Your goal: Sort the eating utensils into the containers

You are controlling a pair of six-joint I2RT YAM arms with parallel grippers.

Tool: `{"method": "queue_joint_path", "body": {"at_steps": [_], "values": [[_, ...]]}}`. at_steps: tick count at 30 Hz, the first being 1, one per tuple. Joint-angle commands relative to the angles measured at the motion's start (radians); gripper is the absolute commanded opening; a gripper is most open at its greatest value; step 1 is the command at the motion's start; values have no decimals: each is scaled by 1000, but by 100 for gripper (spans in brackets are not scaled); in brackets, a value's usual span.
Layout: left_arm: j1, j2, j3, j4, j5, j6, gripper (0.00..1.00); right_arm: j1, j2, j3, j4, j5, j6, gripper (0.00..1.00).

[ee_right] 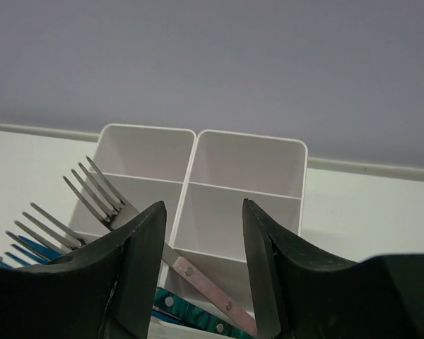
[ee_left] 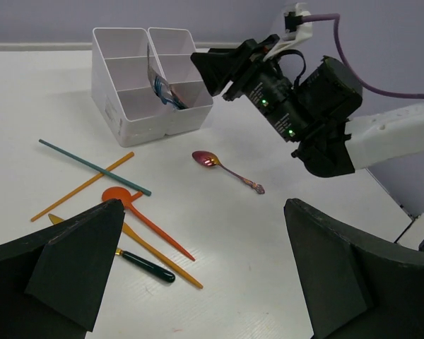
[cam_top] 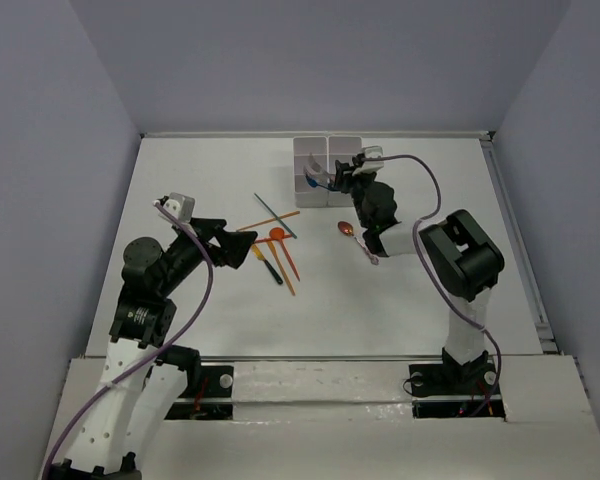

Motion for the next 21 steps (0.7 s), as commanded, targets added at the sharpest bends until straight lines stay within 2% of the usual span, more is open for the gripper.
{"method": "queue_joint_path", "body": {"at_steps": [1, 3, 6, 10, 12, 16, 19, 21], "values": [[25, -4, 22, 62, 35, -10, 99, 11, -146, -71, -18, -36, 32, 53], [36, -11, 21, 65, 31, -12, 99, 11, -264, -116, -88, -53, 75, 53], [45, -9, 18, 70, 33, -15, 99, 11, -349, -117, -268, -124, 109, 51], [45, -6, 16, 71, 41, -21, 99, 11, -429, -23, -824, -243, 182, 45], [45, -1, 16, 73, 42, -23, 99, 11, -462, -22, -950, -252, 202, 44], [45, 3, 19, 71, 48, -26, 99, 11, -463, 16, -1274, -267, 196, 43], [45, -1, 18, 71, 50, -27, 99, 11, -418, 76, -1434, -289, 183, 45], [45, -8, 18, 70, 50, -27, 99, 11, -409, 77, -1462, -290, 179, 48]]}}
